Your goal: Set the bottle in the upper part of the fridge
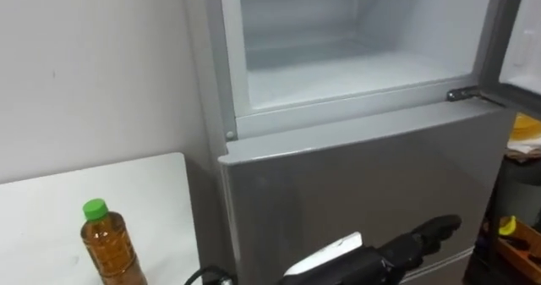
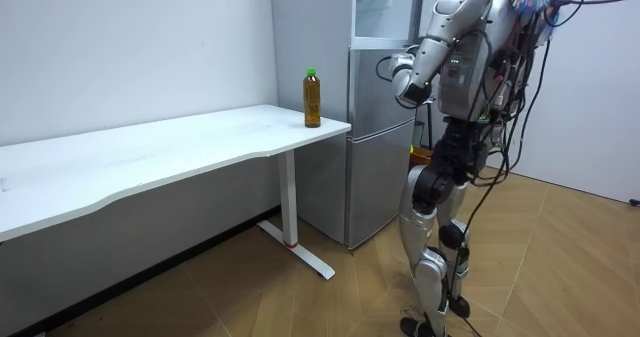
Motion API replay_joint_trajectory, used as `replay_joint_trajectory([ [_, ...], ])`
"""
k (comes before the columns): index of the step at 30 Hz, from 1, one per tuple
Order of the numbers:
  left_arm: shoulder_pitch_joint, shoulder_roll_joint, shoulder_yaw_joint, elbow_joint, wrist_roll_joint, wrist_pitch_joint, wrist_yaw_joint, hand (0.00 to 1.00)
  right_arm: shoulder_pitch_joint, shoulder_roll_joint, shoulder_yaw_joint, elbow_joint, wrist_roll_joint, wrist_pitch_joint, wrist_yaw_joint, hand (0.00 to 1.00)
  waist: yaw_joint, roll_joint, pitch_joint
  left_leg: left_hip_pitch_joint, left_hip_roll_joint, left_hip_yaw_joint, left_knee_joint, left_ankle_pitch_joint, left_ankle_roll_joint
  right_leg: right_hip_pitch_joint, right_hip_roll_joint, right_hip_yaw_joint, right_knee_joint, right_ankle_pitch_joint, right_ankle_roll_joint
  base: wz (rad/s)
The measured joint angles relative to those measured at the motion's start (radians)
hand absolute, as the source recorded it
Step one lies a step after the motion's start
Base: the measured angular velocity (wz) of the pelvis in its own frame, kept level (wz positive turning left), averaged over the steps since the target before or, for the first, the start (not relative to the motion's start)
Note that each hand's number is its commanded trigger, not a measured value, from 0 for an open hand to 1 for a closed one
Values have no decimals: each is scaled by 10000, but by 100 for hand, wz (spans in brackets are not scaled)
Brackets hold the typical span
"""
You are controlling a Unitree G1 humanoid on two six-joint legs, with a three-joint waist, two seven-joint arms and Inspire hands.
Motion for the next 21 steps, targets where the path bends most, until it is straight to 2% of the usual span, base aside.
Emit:
replay_joint_trajectory([
  [3,314,18,126,0,270,-15,-7,0,62,16,-5,-32,11,-55,-13,0,70,14,3,-12,7,-103,-1,11,-18,41,-1,-159,-7,0,0,11],
  [5,626,34,234,1,664,-14,-4,0,149,1,0,-81,19,-64,-18,0,245,12,4,-52,19,-146,-9,16,-27,48,2,-220,-16,0,0,11],
  [8,824,65,388,4,704,-13,-6,0,173,-10,-2,-87,-3,-63,-15,0,383,13,4,-165,7,-308,35,19,-27,45,-31,-486,-15,0,0,16],
  [15,1798,49,939,33,929,-19,24,0,226,48,-12,-81,-45,-61,-7,0,754,6,13,-122,4,-417,78,38,-46,96,-25,-547,-18,-1,0,4],
  [18,2616,67,1424,136,1147,-21,113,0,270,64,-113,-142,-206,-53,-30,0,872,-75,69,-127,-2,-473,88,39,-47,123,-50,-773,-16,-4,3,4],
  [21,2910,78,1701,824,1325,-58,129,0,269,70,-111,-181,-537,-57,-38,0,1050,-160,115,-137,-7,-545,74,38,-46,171,-67,-960,1,-4,3,8],
])
